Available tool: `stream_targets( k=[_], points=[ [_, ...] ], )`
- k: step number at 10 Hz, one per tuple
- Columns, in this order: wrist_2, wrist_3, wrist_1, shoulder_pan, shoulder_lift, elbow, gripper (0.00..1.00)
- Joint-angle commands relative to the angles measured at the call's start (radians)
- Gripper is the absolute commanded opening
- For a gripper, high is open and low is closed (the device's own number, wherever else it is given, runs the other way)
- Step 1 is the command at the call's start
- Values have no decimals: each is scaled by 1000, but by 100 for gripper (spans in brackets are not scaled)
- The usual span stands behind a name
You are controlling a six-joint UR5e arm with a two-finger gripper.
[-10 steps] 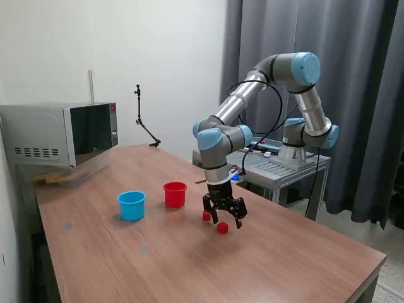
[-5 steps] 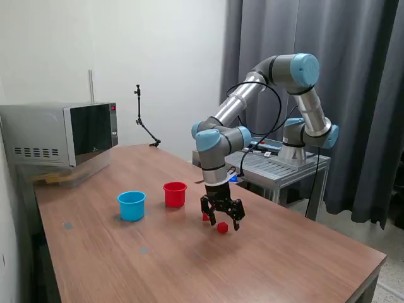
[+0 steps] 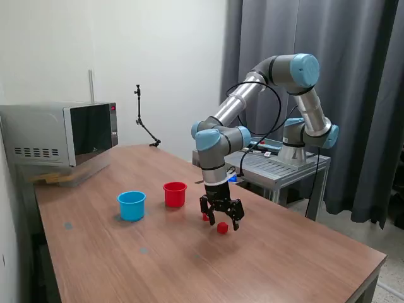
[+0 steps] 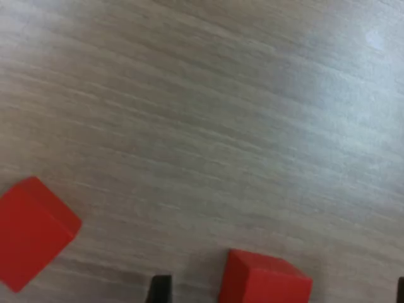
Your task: Place red objects in the red bin, and blue objects in the blue bin.
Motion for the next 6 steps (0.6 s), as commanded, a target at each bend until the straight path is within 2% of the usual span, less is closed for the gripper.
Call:
stream_targets(
  k=[1, 2, 3, 6],
  points=[
    [0, 2, 0, 0, 1, 0, 100],
    [0, 0, 0, 0, 1, 0, 100],
    [-2, 0, 0, 0, 1, 0, 0],
    [-3, 0, 0, 2, -1, 1, 0]
  ],
)
